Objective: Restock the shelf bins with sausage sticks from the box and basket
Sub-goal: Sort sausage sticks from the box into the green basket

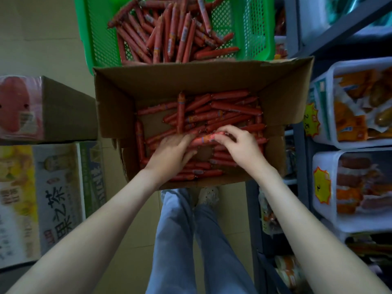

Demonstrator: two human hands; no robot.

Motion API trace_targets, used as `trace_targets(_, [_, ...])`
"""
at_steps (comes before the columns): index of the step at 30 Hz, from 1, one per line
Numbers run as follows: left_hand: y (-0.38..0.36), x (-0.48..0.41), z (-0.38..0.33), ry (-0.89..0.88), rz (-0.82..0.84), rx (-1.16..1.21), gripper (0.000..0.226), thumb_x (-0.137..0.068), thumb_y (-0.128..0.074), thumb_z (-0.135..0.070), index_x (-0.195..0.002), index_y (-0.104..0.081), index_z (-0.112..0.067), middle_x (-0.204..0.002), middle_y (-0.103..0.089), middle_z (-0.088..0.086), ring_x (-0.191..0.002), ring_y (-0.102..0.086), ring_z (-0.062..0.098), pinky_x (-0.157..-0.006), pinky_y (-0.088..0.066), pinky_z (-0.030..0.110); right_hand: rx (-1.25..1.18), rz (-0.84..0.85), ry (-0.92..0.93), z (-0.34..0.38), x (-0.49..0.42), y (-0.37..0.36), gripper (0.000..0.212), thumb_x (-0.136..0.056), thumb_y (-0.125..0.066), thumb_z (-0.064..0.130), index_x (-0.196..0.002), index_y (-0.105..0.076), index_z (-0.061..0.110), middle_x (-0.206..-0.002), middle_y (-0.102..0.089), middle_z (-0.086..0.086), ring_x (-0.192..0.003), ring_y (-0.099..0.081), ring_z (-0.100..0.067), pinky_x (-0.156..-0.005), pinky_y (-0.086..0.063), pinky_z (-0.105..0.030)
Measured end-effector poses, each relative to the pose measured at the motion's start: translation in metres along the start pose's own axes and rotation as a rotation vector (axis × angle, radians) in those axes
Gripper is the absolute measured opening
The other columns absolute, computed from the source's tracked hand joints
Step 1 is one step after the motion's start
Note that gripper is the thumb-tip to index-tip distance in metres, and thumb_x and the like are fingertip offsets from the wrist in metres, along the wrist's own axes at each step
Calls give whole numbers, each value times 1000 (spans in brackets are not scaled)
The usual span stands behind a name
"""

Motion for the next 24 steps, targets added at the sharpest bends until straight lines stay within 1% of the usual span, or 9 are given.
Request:
trace_targets(3, [29,-21,-22,-18,-115,54,35,-93,-41,-42,-110,-52,-14,-97,-66,7,-82,-66,32,-54,-53,37,-195,-38,63,24,-5,28,5,-91,-60,18,-90,-65,20,-77,-68,12,-79,-63,-4,-76,-48,-21])
trace_targets(5, [53,-36,-32,-86,-209,0,38,-96,-37,-45,-106,-55,-14,-90,-67,5,-73,-67,28,-47,-51,35,-273,-75,130,45,-12,45,6,-92,-58,14,-92,-64,14,-76,-67,10,-77,-63,-1,-75,-47,-18])
trace_targets(9, [109,-71,-38,-106,-372,-12,38,-95,-41,-43,-100,-63,-12,-87,-68,3,-78,-67,22,-56,-52,36,-425,-124,195,89,-32,70,8,-93,-56,10,-99,-62,9,-83,-66,3,-78,-64,0,-71,-47,-12])
trace_targets(13, [152,-112,-30,-82,-515,69,32,-94,-49,-32,-108,-62,-6,-101,-68,6,-92,-60,18,-72,-44,29,-505,-244,252,119,-61,83,16,-94,-56,14,-109,-57,17,-87,-63,-3,-77,-60,-8,-73,-49,-23])
trace_targets(17, [164,-166,-2,91,-308,-45,41,-95,-49,-20,-134,-48,-8,-115,-59,17,-105,-54,35,-83,-42,41,-560,-361,247,125,-75,77,14,-97,-48,11,-106,-59,10,-84,-63,-8,-76,-61,-15,-72,-51,-27])
trace_targets(19, [159,-182,6,147,-220,-162,48,-93,-47,-21,-139,-44,-9,-123,-56,20,-109,-53,40,-89,-42,46,-376,-515,375,113,-67,69,19,-97,-44,9,-95,-62,4,-76,-62,-8,-70,-61,-18,-66,-51,-31])
trace_targets(21, [154,-180,-3,85,-314,-174,43,-90,-50,-20,-129,-54,-2,-120,-59,20,-105,-56,39,-89,-43,45,-98,-581,526,92,-54,58,24,-93,-42,10,-85,-63,0,-73,-62,-8,-68,-59,-17,-64,-48,-26])
trace_targets(23, [140,-162,-28,-40,-477,-79,32,-88,-54,-11,-117,-61,1,-117,-60,19,-106,-56,34,-92,-42,40,111,-486,569,64,-46,45,24,-91,-44,11,-85,-63,-1,-78,-62,-10,-75,-59,-18,-70,-48,-26])
trace_targets(24, [129,-148,-42,-114,-512,-27,29,-86,-55,-7,-114,-62,1,-116,-60,18,-108,-54,32,-94,-41,40,213,-405,490,46,-47,37,24,-91,-45,14,-92,-64,-1,-86,-64,-12,-83,-60,-21,-76,-49,-30])
Point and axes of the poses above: each hand's wrist, its own x-axis away from the middle knuckle, its own y-axis out of the back of the hand, z = x × y, the point moved 1 cm from there along -x, towards the middle knuckle
